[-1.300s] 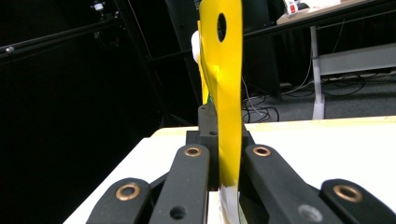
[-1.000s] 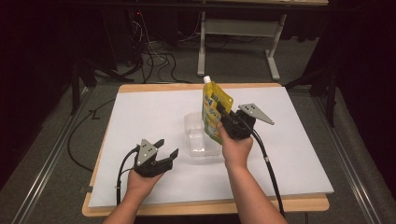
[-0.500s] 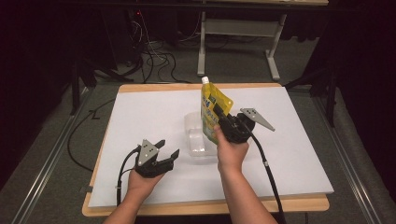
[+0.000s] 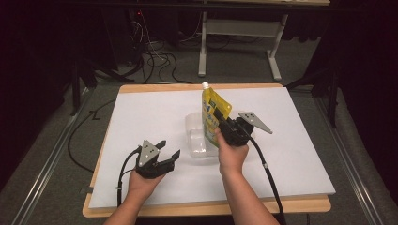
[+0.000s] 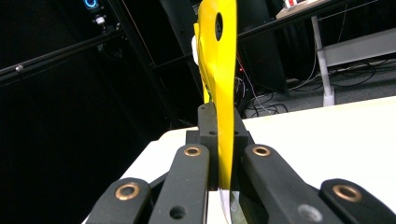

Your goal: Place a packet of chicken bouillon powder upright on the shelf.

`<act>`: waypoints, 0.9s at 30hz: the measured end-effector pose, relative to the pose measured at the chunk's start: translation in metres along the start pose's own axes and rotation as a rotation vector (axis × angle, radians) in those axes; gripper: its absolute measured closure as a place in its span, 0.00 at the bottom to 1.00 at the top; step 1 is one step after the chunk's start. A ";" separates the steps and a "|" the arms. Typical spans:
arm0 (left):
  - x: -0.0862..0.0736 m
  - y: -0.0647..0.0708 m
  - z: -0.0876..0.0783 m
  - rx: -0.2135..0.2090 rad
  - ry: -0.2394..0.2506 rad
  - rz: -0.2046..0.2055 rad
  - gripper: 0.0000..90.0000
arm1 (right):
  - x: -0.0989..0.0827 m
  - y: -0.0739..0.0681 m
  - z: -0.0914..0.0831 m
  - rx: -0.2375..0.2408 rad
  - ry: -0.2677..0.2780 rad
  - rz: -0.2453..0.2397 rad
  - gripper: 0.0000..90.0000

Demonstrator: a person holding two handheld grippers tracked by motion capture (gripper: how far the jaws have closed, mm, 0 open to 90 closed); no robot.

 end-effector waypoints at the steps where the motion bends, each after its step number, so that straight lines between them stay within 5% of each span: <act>1: 0.000 0.000 0.000 0.002 0.001 0.000 0.39 | -0.001 0.001 0.000 0.002 0.003 -0.003 1.00; 9: -0.001 0.001 0.001 0.001 -0.006 0.002 0.39 | -0.010 0.008 0.000 0.013 0.024 0.008 1.00; 27: -0.002 0.001 0.001 0.001 -0.005 0.000 0.39 | -0.030 0.007 -0.002 0.009 0.007 -0.121 0.98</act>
Point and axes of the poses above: each handheld gripper's, and its own axes: z roughly forward along the jaws, x roughly out of its top, y roughly to its right, the point moved 3 cm from there along z, roughly forward along the jaws, and after that the axes turned 6 degrees about -x, right-handed, at the moved point
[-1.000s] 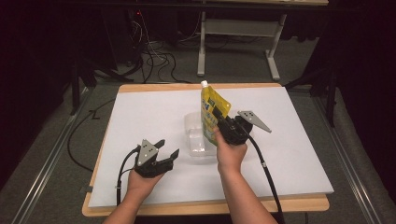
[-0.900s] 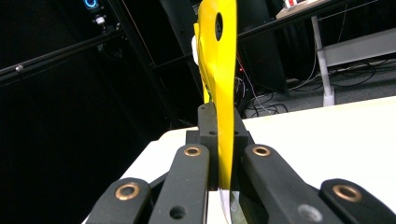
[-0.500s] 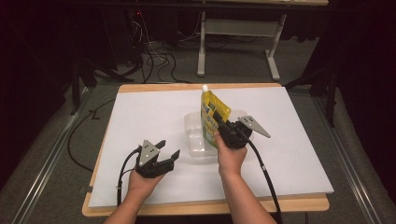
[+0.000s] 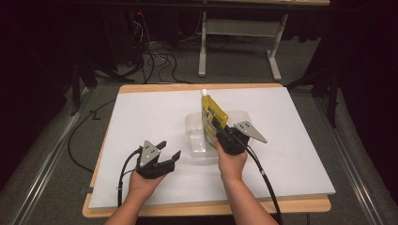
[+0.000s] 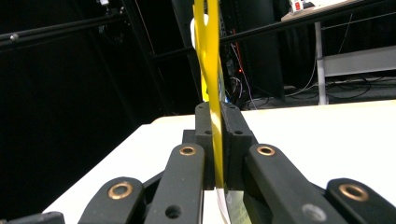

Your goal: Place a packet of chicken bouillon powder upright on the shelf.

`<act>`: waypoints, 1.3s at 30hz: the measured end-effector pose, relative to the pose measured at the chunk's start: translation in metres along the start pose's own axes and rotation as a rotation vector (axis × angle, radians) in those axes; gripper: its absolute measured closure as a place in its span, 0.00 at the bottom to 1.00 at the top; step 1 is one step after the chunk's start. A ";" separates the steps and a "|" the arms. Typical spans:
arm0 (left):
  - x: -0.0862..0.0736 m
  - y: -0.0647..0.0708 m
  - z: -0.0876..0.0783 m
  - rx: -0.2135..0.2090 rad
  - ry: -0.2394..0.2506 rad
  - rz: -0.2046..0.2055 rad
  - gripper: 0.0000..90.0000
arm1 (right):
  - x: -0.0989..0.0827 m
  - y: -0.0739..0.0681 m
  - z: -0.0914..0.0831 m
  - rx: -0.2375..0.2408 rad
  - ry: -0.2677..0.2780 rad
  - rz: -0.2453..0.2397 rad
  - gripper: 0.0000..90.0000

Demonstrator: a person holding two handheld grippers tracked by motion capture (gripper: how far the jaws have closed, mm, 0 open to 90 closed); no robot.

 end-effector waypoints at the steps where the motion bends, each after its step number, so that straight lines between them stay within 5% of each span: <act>1: 0.000 0.000 0.000 0.001 0.000 -0.001 0.39 | -0.001 0.000 -0.001 0.002 -0.003 -0.002 0.97; 5: 0.001 -0.001 0.000 0.002 0.001 0.002 0.39 | -0.003 -0.001 -0.002 0.010 -0.022 -0.025 0.93; 20: 0.001 -0.005 -0.001 0.010 0.006 -0.015 0.39 | 0.012 -0.009 -0.013 0.085 -0.061 -0.160 0.52; 30: 0.001 -0.007 -0.003 0.014 0.009 -0.018 0.39 | 0.019 -0.007 -0.029 0.122 -0.086 -0.226 0.43; 39: 0.003 -0.012 -0.005 0.016 0.011 -0.034 0.39 | 0.026 0.019 -0.066 0.143 -0.112 -0.298 0.40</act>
Point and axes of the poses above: each handheld gripper's, and its own axes: z roughly forward along the jaws, x roughly out of its top, y roughly to its right, the point moved 3 cm from there along z, roughly forward along the jaws, and after that the axes turned 6 degrees about -x, right-handed, at the moved point
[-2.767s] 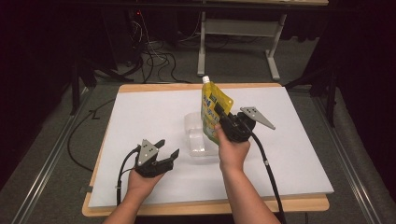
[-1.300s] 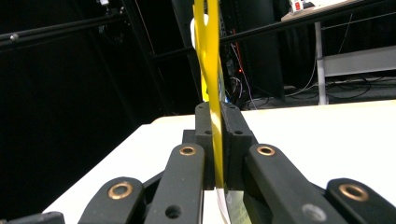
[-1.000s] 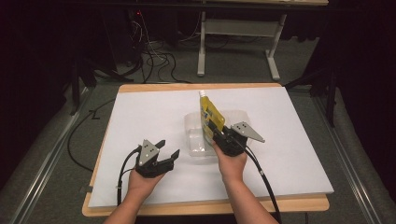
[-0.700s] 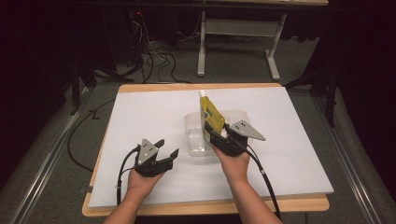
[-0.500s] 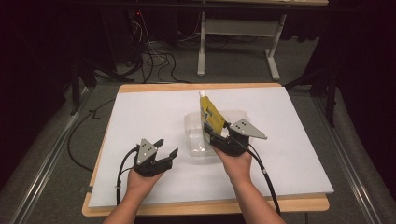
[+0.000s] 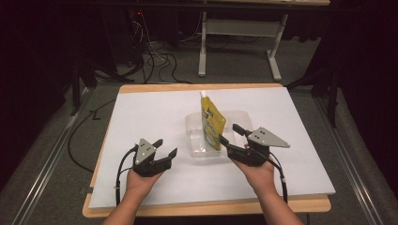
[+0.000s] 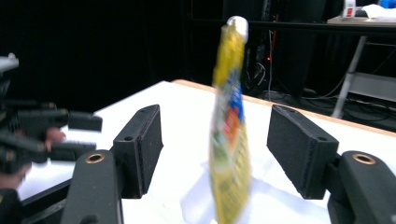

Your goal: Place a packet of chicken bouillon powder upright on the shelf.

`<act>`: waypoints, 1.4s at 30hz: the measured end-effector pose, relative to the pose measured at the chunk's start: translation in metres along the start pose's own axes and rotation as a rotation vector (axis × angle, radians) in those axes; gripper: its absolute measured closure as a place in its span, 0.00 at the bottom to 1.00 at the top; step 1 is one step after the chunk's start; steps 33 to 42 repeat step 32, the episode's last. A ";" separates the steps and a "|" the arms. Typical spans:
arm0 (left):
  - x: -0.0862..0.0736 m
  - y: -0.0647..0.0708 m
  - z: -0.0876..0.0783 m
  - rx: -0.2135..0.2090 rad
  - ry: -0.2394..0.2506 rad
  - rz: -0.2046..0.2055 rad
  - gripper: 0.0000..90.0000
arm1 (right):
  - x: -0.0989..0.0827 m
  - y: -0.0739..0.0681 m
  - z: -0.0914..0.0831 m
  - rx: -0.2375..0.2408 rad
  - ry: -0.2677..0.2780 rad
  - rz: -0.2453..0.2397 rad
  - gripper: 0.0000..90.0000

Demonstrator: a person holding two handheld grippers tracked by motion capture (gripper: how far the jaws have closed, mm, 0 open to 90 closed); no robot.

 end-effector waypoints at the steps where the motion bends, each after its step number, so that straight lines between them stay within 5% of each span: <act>1: 0.000 -0.001 -0.001 0.004 0.003 -0.006 0.39 | -0.001 0.005 -0.006 -0.002 -0.002 -0.002 0.40; 9: 0.000 -0.007 -0.004 -0.005 -0.002 -0.034 0.41 | -0.023 0.066 -0.058 -0.126 -0.033 -0.022 0.39; 14: -0.002 -0.003 0.001 -0.008 -0.021 -0.014 0.41 | -0.055 0.109 -0.080 -0.238 0.005 0.053 0.43; 17: -0.003 0.000 0.004 -0.003 -0.033 -0.005 0.40 | -0.078 0.126 -0.079 -0.244 -0.085 0.100 0.42; 25: -0.008 0.011 0.013 -0.026 -0.063 0.009 0.40 | -0.080 0.113 -0.069 -0.200 -0.086 0.050 0.41; 42: -0.007 0.008 0.010 -0.025 -0.052 0.004 0.40 | -0.081 0.115 -0.070 -0.215 -0.086 0.062 0.42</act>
Point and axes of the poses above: each handheld gripper's, and its own axes: z roughly forward along the jaws, x roughly out of its top, y roughly to its right, the point moved 3 cm from there along z, roughly forward along the jaws, and after that the axes turned 6 degrees about -x, right-handed, at the moved point
